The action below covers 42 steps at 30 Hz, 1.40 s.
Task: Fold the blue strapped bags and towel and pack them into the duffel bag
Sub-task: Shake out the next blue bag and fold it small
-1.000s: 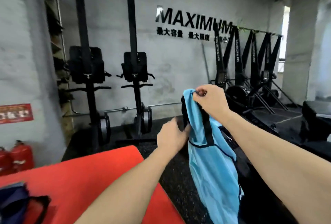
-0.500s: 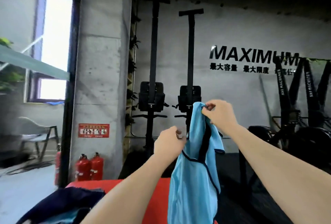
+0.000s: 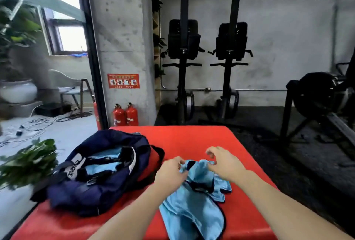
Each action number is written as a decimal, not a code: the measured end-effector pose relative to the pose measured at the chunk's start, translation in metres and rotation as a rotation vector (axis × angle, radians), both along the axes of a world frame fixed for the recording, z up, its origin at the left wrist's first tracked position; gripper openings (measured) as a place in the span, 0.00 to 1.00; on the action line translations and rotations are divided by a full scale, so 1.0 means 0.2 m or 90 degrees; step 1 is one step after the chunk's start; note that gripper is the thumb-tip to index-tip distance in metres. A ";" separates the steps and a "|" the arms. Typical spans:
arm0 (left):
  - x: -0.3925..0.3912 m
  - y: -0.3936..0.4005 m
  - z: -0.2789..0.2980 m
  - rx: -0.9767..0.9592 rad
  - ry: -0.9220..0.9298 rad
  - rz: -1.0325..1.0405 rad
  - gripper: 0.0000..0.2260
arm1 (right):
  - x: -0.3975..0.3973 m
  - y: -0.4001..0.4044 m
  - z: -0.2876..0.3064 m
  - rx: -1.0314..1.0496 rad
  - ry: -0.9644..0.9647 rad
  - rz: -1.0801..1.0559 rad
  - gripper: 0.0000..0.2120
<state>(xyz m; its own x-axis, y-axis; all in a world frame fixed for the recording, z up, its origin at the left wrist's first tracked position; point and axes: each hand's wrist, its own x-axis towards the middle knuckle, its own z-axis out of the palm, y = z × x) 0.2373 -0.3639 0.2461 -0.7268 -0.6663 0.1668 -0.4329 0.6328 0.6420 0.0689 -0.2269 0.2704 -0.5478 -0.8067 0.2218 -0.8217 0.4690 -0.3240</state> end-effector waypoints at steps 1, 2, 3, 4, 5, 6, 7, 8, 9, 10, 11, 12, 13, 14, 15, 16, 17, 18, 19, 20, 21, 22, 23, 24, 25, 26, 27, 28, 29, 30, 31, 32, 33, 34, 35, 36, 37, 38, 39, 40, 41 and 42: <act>0.01 -0.01 -0.07 -0.003 -0.020 -0.007 0.13 | 0.01 0.00 -0.10 0.017 -0.014 0.000 0.16; 0.01 -0.02 -0.14 -0.010 -0.032 -0.017 0.14 | 0.03 0.01 -0.18 0.028 -0.022 -0.003 0.16; 0.01 -0.03 -0.19 -0.018 -0.044 -0.029 0.16 | 0.03 0.01 -0.26 0.038 -0.030 -0.008 0.17; 0.00 -0.04 -0.24 -0.031 -0.057 -0.039 0.17 | 0.03 0.00 -0.33 0.040 -0.039 -0.011 0.18; -0.01 -0.05 -0.29 -0.044 -0.075 -0.045 0.17 | 0.03 -0.01 -0.39 0.041 -0.052 -0.009 0.17; -0.02 -0.07 -0.34 -0.056 -0.095 -0.050 0.18 | 0.03 -0.02 -0.45 0.040 -0.069 -0.004 0.17; -0.03 -0.08 -0.38 -0.067 -0.108 -0.056 0.18 | 0.03 -0.03 -0.49 0.036 -0.090 0.002 0.16; -0.05 -0.09 -0.43 -0.069 -0.114 -0.066 0.20 | 0.02 -0.05 -0.53 0.029 -0.118 0.006 0.17; -0.07 -0.11 -0.47 -0.067 -0.114 -0.075 0.22 | 0.01 -0.07 -0.56 0.016 -0.141 0.003 0.17; -0.09 -0.12 -0.51 -0.059 -0.116 -0.081 0.24 | -0.01 -0.10 -0.57 -0.001 -0.159 -0.006 0.16; -0.11 -0.13 -0.54 -0.055 -0.122 -0.083 0.25 | -0.02 -0.13 -0.58 -0.018 -0.174 -0.019 0.15; -0.13 -0.13 -0.55 -0.063 -0.132 -0.086 0.25 | -0.03 -0.17 -0.57 -0.037 -0.191 -0.032 0.14; -0.16 -0.14 -0.56 -0.075 -0.147 -0.092 0.24 | -0.05 -0.20 -0.56 -0.050 -0.206 -0.040 0.13; -0.18 -0.16 -0.56 -0.090 -0.155 -0.100 0.23 | -0.08 -0.23 -0.56 -0.058 -0.217 -0.044 0.12; -0.21 -0.18 -0.56 -0.097 -0.157 -0.110 0.22 | -0.10 -0.26 -0.56 -0.062 -0.221 -0.042 0.11; -0.23 -0.20 -0.55 -0.096 -0.159 -0.121 0.21 | -0.13 -0.28 -0.56 -0.065 -0.220 -0.037 0.11; -0.24 -0.22 -0.54 -0.096 -0.162 -0.133 0.21 | -0.15 -0.29 -0.55 -0.068 -0.215 -0.030 0.10; -0.25 -0.25 -0.55 -0.096 -0.175 -0.145 0.21 | -0.18 -0.31 -0.57 -0.065 -0.212 -0.027 0.10; -0.26 -0.28 -0.56 -0.103 -0.187 -0.155 0.21 | -0.21 -0.31 -0.57 -0.058 -0.210 -0.027 0.11; -0.26 -0.31 -0.57 -0.114 -0.194 -0.161 0.20 | -0.24 -0.32 -0.58 -0.046 -0.202 -0.025 0.15; -0.26 -0.35 -0.57 -0.124 -0.197 -0.166 0.20 | -0.27 -0.32 -0.59 -0.034 -0.191 -0.025 0.20; -0.27 -0.37 -0.56 -0.132 -0.198 -0.172 0.20 | -0.28 -0.31 -0.59 -0.025 -0.176 -0.027 0.23; -0.27 -0.40 -0.56 -0.133 -0.202 -0.181 0.20 | -0.30 -0.31 -0.58 -0.020 -0.157 -0.030 0.23; -0.28 -0.42 -0.56 -0.134 -0.203 -0.188 0.20 | -0.30 -0.31 -0.58 -0.021 -0.133 -0.035 0.23; -0.29 -0.45 -0.55 -0.134 -0.206 -0.193 0.20 | -0.30 -0.31 -0.57 -0.029 -0.105 -0.039 0.21; -0.29 -0.47 -0.54 -0.130 -0.208 -0.195 0.20 | -0.28 -0.31 -0.56 -0.047 -0.074 -0.035 0.19; -0.30 -0.48 -0.53 -0.126 -0.203 -0.196 0.20 | -0.27 -0.31 -0.54 -0.077 -0.049 -0.021 0.16; -0.31 -0.50 -0.52 -0.123 -0.197 -0.197 0.20 | -0.24 -0.31 -0.52 -0.115 -0.040 0.004 0.14; -0.31 -0.50 -0.51 -0.123 -0.185 -0.200 0.19 | -0.21 -0.30 -0.49 -0.149 -0.060 0.043 0.12; -0.31 -0.50 -0.50 -0.126 -0.164 -0.203 0.19 | -0.17 -0.29 -0.46 -0.167 -0.102 0.089 0.09; -0.31 -0.50 -0.49 -0.127 -0.134 -0.207 0.19 | -0.12 -0.27 -0.43 -0.159 -0.146 0.141 0.07; -0.31 -0.50 -0.47 -0.121 -0.101 -0.210 0.18 | -0.08 -0.25 -0.41 -0.123 -0.175 0.191 0.05; -0.30 -0.49 -0.46 -0.116 -0.072 -0.212 0.18 | -0.03 -0.23 -0.40 -0.071 -0.186 0.232 0.07; -0.29 -0.49 -0.45 -0.116 -0.051 -0.214 0.18 | 0.02 -0.21 -0.39 -0.007 -0.190 0.260 0.10; -0.27 -0.48 -0.44 -0.120 -0.039 -0.217 0.18 | 0.06 -0.19 -0.40 0.055 -0.197 0.278 0.13; -0.25 -0.47 -0.44 -0.125 -0.033 -0.221 0.17 | 0.09 -0.18 -0.41 0.102 -0.210 0.293 0.16; -0.23 -0.47 -0.44 -0.128 -0.029 -0.226 0.17 | 0.11 -0.17 -0.42 0.136 -0.216 0.305 0.17; -0.20 -0.46 -0.45 -0.132 -0.029 -0.231 0.16 | 0.12 -0.16 -0.44 0.162 -0.206 0.317 0.19; -0.17 -0.44 -0.45 -0.139 -0.027 -0.236 0.16 | 0.14 -0.15 -0.46 0.186 -0.183 0.322 0.20; -0.14 -0.43 -0.46 -0.146 -0.026 -0.241 0.14 | 0.14 -0.14 -0.48 0.207 -0.160 0.323 0.20; -0.11 -0.42 -0.47 -0.152 -0.020 -0.245 0.13 | 0.14 -0.13 -0.49 0.225 -0.140 0.319 0.19; -0.09 -0.41 -0.47 -0.152 -0.014 -0.246 0.12 | 0.13 -0.13 -0.50 0.226 -0.128 0.317 0.16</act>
